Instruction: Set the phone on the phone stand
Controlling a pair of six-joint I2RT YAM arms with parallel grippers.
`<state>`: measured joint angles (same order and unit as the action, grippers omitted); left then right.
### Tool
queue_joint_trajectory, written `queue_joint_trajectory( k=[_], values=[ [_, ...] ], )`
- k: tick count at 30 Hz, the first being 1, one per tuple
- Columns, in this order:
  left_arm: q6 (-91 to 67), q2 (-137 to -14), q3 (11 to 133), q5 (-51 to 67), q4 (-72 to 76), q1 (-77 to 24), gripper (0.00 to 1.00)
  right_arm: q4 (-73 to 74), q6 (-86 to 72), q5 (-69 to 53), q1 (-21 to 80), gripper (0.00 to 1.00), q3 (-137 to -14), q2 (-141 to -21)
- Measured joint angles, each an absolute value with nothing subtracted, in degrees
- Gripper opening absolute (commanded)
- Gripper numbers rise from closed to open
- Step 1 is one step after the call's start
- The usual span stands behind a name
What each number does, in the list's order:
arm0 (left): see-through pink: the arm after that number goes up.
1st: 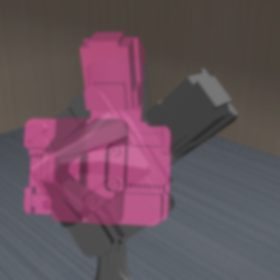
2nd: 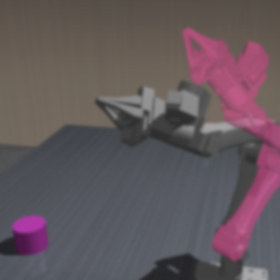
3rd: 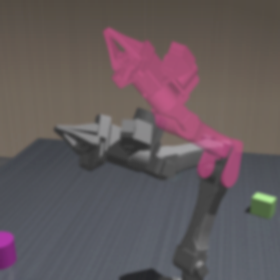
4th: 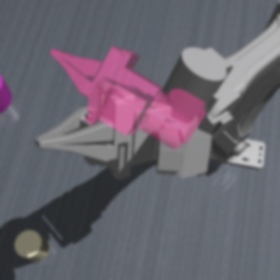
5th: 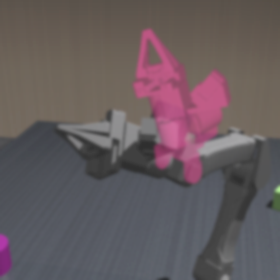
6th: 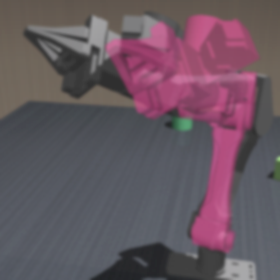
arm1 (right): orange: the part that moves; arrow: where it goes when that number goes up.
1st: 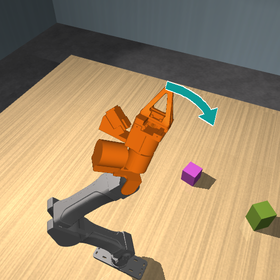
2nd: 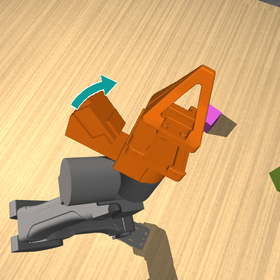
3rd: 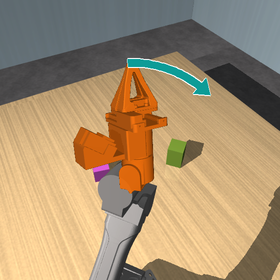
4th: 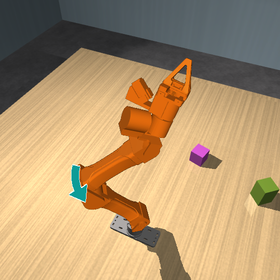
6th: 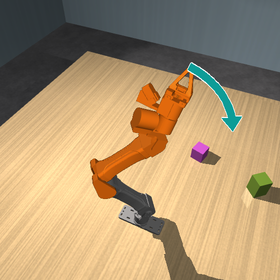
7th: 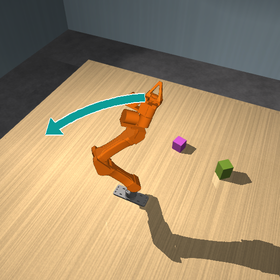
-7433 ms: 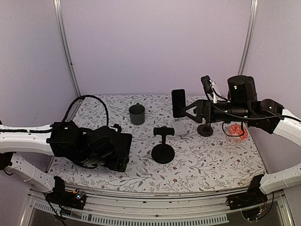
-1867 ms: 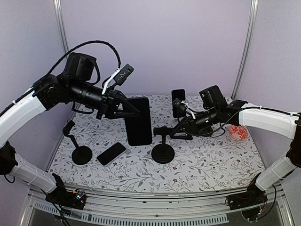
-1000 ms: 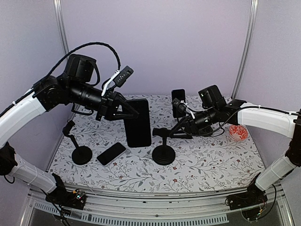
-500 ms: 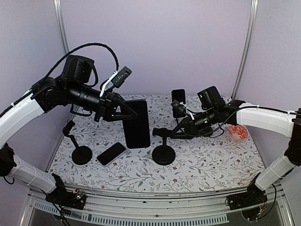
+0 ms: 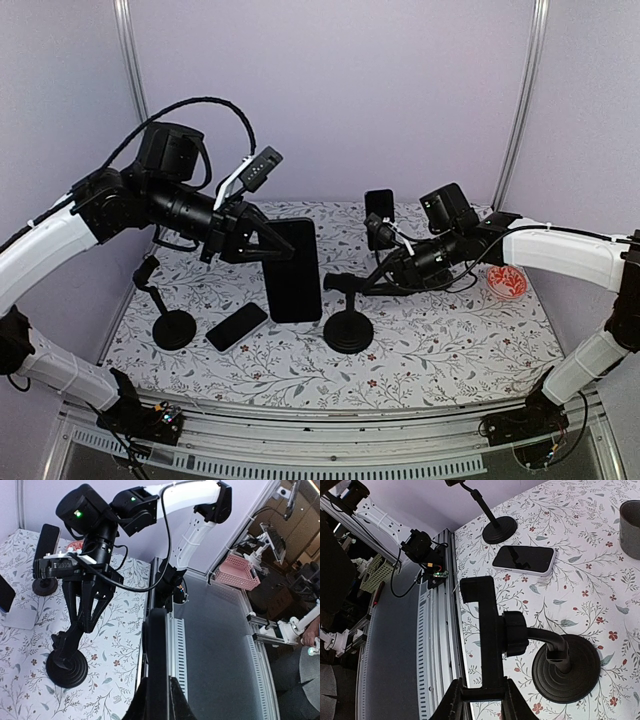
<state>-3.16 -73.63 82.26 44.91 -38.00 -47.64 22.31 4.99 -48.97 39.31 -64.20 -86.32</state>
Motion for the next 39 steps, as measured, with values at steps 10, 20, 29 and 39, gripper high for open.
queue_joint_trajectory(
  k=[10,20,29,39],
  values=[
    [-1.91,-81.1,81.84,51.64,-28.8,-52.38,0.0,24.45,6.7,-52.66,42.15,0.0,-64.2,-86.04],
    [1.23,-88.62,77.84,58.3,-18.15,-53.1,0.0,25.39,7.14,-56.07,43.11,0.0,-63.42,-85.1],
    [4.38,-94.76,74.98,62.13,-10.9,-53.01,0.0,23.29,9.21,-58.33,43.59,0.0,-58.76,-82.76],
    [6.28,-96.92,74.98,64.79,-7.9,-51.4,0.0,22.87,9.89,-58.74,44.69,0.0,-58.48,-82.54]
  ],
)
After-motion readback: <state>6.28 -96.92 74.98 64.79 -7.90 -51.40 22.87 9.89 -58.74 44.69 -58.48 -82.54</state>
